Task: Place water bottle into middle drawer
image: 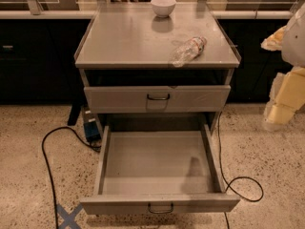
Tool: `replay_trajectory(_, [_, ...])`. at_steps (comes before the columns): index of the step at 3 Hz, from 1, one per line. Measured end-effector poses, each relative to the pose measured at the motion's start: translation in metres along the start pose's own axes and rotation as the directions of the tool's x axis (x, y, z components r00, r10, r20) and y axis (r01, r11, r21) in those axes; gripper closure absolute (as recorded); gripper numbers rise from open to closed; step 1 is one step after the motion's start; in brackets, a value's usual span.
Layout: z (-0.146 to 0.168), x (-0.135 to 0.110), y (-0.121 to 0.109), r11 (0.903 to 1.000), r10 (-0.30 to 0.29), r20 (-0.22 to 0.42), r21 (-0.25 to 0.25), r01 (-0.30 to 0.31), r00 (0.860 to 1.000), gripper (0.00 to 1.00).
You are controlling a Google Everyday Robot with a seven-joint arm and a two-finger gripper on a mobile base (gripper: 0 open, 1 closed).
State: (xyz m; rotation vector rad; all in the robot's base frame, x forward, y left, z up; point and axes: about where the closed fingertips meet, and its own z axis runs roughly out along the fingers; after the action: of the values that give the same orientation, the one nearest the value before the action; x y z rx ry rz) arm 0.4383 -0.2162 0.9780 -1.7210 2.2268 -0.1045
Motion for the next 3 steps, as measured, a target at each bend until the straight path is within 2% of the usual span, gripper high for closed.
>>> replay_trajectory(1, [0.0,-0.001,-0.001,1.0,-0.002,0.0,0.002,0.002,1.0,0.0])
replay_trajectory(2, [0.004,-0.016,-0.024,0.9977,-0.052,0.002,0.043,0.052,0.999,0.0])
replay_trajectory(3, [0.016,-0.028,-0.066,0.9901,-0.106,0.034,0.095,0.103,0.994,0.0])
